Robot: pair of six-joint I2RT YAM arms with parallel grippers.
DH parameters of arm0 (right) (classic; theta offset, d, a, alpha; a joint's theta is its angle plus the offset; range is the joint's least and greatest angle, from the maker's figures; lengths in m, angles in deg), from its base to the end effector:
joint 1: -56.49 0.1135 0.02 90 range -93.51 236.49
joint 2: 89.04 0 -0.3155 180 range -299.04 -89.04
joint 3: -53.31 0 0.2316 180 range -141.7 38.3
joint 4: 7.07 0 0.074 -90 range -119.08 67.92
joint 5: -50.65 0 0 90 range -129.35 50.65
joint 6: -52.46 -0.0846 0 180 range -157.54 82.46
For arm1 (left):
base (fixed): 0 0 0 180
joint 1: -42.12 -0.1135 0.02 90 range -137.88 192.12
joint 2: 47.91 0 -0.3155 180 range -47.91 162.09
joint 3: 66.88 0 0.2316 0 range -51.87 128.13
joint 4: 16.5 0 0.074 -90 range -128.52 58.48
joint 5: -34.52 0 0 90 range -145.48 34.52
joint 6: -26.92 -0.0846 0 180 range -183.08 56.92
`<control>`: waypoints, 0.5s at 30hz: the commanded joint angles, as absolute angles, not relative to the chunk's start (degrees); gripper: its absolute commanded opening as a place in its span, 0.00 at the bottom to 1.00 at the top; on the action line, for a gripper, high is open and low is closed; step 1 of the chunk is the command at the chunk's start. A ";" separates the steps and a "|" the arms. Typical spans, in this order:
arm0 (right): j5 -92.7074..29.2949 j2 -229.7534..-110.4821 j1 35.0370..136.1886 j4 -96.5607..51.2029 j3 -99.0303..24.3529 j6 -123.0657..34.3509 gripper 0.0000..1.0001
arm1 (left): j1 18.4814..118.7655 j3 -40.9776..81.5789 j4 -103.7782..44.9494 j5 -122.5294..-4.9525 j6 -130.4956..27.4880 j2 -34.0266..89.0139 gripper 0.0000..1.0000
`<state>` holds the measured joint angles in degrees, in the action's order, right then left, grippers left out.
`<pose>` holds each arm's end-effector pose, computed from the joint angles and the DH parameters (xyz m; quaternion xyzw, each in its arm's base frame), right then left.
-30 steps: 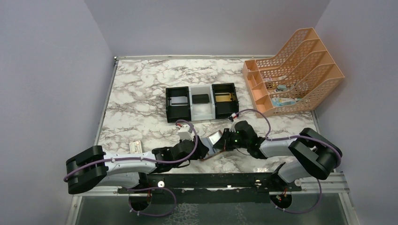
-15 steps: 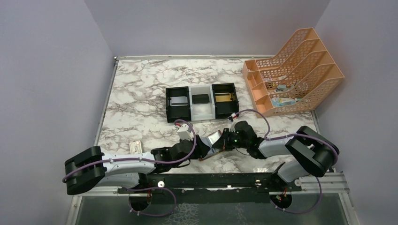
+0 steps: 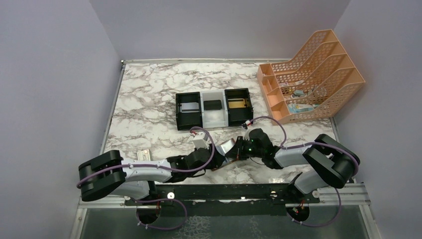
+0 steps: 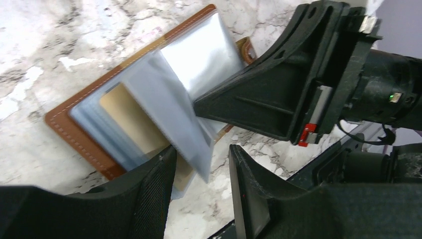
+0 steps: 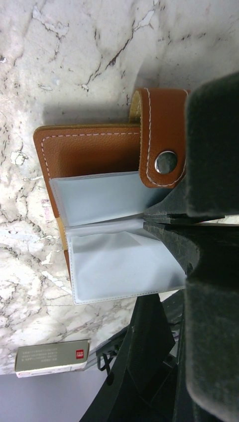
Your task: Take the credit cards out of the card holder
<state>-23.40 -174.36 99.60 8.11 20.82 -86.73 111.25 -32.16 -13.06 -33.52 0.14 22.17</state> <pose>0.1719 0.1927 0.1485 -0.0140 0.8908 0.4013 0.2128 0.1118 -0.2044 0.1955 -0.0481 0.8619 -0.3687 0.3448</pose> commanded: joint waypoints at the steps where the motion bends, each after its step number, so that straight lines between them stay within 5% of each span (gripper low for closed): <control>1: -24.85 -174.04 99.29 1.60 23.09 -84.44 0.02 | 111.56 -28.46 -9.43 -35.70 -1.26 24.34 0.45; 9: -23.84 -168.43 99.26 -2.13 22.33 -84.44 0.06 | 111.43 -23.32 -7.77 -38.62 -5.01 30.22 0.47; 15: -29.09 -158.29 99.23 -13.07 19.31 -83.15 0.23 | 111.38 -22.49 -7.61 -36.36 -4.99 33.17 0.47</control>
